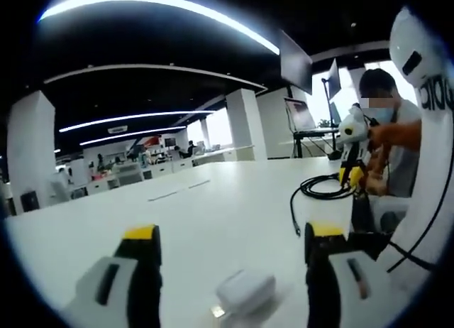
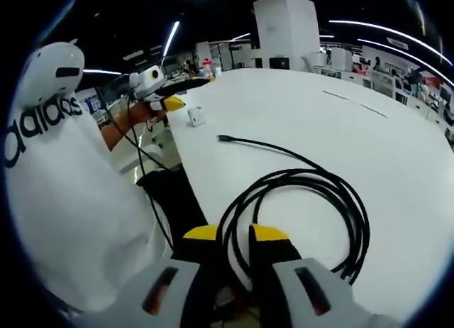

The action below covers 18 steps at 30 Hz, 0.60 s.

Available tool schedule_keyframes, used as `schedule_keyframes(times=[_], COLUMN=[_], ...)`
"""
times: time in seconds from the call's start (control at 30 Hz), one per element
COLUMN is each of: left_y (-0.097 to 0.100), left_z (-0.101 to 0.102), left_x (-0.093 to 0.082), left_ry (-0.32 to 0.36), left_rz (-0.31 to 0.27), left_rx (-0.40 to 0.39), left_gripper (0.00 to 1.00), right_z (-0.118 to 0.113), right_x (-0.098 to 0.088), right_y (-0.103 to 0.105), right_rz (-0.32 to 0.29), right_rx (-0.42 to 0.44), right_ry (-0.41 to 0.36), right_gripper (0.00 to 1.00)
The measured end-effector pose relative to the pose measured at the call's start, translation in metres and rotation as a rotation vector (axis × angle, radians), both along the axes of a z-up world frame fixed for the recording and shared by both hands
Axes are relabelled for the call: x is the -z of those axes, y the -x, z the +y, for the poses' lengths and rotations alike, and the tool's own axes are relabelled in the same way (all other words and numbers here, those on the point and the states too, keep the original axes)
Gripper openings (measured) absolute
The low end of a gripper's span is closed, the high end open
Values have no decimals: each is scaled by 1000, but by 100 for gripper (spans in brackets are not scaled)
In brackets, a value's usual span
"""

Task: Plug the desk Type‑C cable into the charger adapter.

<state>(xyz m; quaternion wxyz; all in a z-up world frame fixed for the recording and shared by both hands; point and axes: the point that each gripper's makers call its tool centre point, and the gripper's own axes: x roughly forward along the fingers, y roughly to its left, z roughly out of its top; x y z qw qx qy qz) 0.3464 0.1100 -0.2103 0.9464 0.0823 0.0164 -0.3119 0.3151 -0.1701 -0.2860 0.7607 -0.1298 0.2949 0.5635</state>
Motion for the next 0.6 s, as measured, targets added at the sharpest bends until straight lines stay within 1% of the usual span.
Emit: schedule_keyframes(times=[0.07, 0.1, 0.17, 0.2, 0.23, 0.33, 0.4, 0.47, 0.53, 0.57, 0.6], left_y=[1, 1, 2, 3, 4, 4, 7, 8, 8, 8, 7], left_z=[1, 1, 1, 0, 0, 0, 0, 1, 4, 4, 7], left_x=[4, 7, 11, 12, 15, 18, 22, 29, 34, 35, 35], left_ry=[-22, -43, -69, -78, -95, -102, -113, -153, -185, -195, -215], left_rz=[17, 29, 46, 49, 59, 75, 110, 140, 155, 161, 153], left_rx=[13, 28, 56, 70, 81, 106, 132, 156, 163, 166, 170], left_gripper=[79, 77, 74, 71, 66, 58, 53, 51, 51, 51, 51], right_z=[3, 8, 14, 19, 22, 36, 45, 52, 60, 63, 69], right_x=[-4, -8, -12, -15, -17, -21, -22, -22, -21, -21, -21], right_y=[-4, -7, -10, -11, -14, -17, -19, -20, -22, -23, -23], right_rz=[-28, -64, -106, -123, -135, -161, -174, -191, -204, -209, -213], right_rx=[-1, -19, -40, -53, -60, -103, -136, -174, -201, -212, -237], right_ry=[-11, -20, -22, -25, -29, -40, -34, -24, -9, -6, -2], right_gripper=[14, 14, 14, 14, 14, 14, 14, 14, 14, 14, 14])
